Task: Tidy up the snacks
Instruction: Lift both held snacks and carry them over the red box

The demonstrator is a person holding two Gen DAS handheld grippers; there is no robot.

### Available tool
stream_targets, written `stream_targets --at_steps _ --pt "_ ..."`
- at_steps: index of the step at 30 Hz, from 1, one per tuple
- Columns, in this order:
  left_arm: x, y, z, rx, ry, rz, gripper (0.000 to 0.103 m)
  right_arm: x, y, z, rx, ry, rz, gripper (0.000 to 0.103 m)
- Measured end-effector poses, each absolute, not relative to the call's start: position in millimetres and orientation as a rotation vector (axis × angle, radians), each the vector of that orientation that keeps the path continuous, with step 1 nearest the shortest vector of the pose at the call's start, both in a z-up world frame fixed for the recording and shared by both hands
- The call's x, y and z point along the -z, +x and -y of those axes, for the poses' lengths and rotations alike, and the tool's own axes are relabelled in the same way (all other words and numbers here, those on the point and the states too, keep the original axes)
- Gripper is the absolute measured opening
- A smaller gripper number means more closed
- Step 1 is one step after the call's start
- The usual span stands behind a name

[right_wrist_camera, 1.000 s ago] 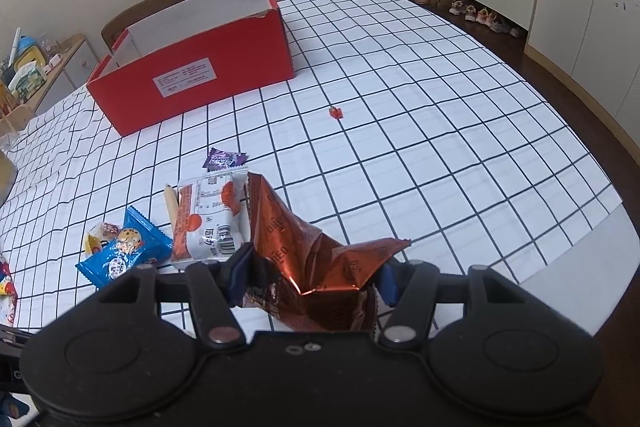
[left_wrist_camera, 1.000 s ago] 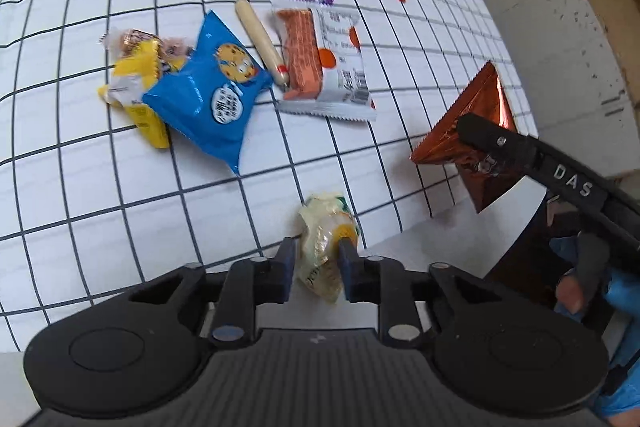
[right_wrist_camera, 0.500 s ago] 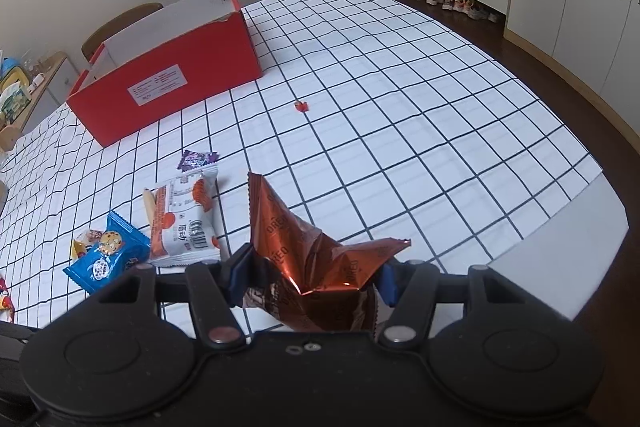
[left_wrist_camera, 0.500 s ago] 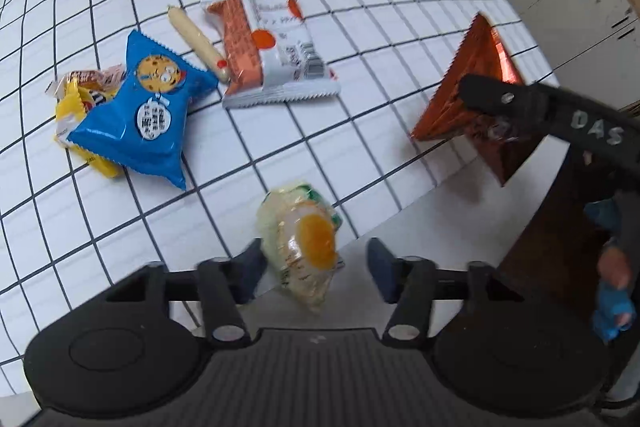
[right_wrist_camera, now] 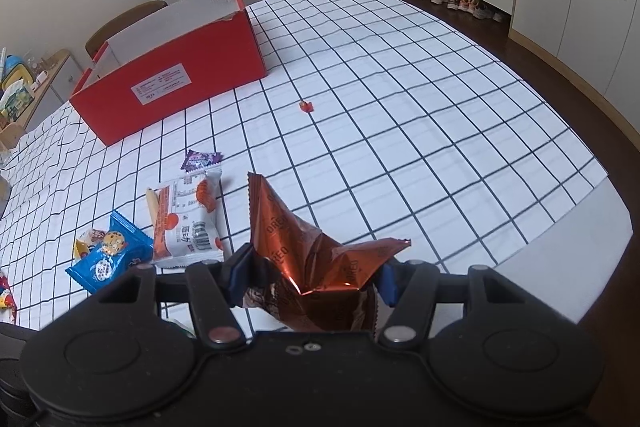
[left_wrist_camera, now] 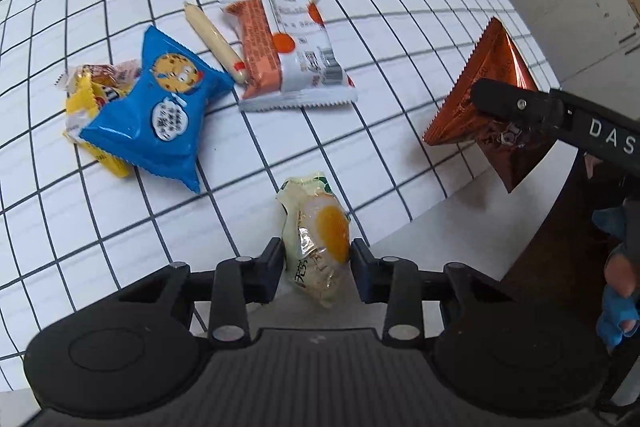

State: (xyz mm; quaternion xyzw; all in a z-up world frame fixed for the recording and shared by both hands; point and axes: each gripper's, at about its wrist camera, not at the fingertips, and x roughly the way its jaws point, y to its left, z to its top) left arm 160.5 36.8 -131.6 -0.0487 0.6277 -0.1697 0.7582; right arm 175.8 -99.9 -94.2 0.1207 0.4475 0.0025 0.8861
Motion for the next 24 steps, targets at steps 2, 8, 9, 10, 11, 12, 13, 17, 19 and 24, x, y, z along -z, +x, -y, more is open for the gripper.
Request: stream_targets --at_steps 2,8,9,10,11,12,13,17,19,24 --pt "128.3 162.7 -38.8 0.364 -0.116 -1.359 0.035 92.1 179.2 99.1 -0.014 0.248 -0.929 0.059" --pt "106.2 176.1 -46.6 0.353 -0.153 -1.311 0.035 82.6 193.0 95.8 -0.033 0.231 -0.919 0.059" --pt "100.6 179.3 -47.8 0.352 -0.159 -1.297 0.035 80.3 195.9 95.0 -0.035 0.224 -0.918 0.059" --pt "94.3 182.9 -48.8 0.352 -0.164 -1.282 0.035 77.9 199.1 94.1 -0.037 0.217 -0.916 0.059" --pt "88.2 187.0 -49.7 0.35 -0.169 -1.265 0.035 75.2 202.2 93.5 -0.041 0.212 -0.912 0.059" --pt "82.1 191.1 -50.6 0.347 -0.173 -1.249 0.035 72.3 205.7 93.0 -0.047 0.208 -0.908 0.059" --pt "76.3 195.5 -51.4 0.344 -0.176 -1.233 0.035 69.2 209.3 92.4 -0.05 0.203 -0.904 0.059" --pt "55.6 215.7 -56.0 0.323 -0.182 -1.174 0.035 55.1 225.5 90.5 -0.069 0.181 -0.882 0.059" --pt "47.4 226.4 -59.1 0.311 -0.182 -1.149 0.035 48.0 235.0 89.7 -0.081 0.172 -0.868 0.059" --pt "28.2 249.9 -67.7 0.273 -0.178 -1.092 0.035 30.7 258.6 85.9 -0.114 0.139 -0.834 0.059"
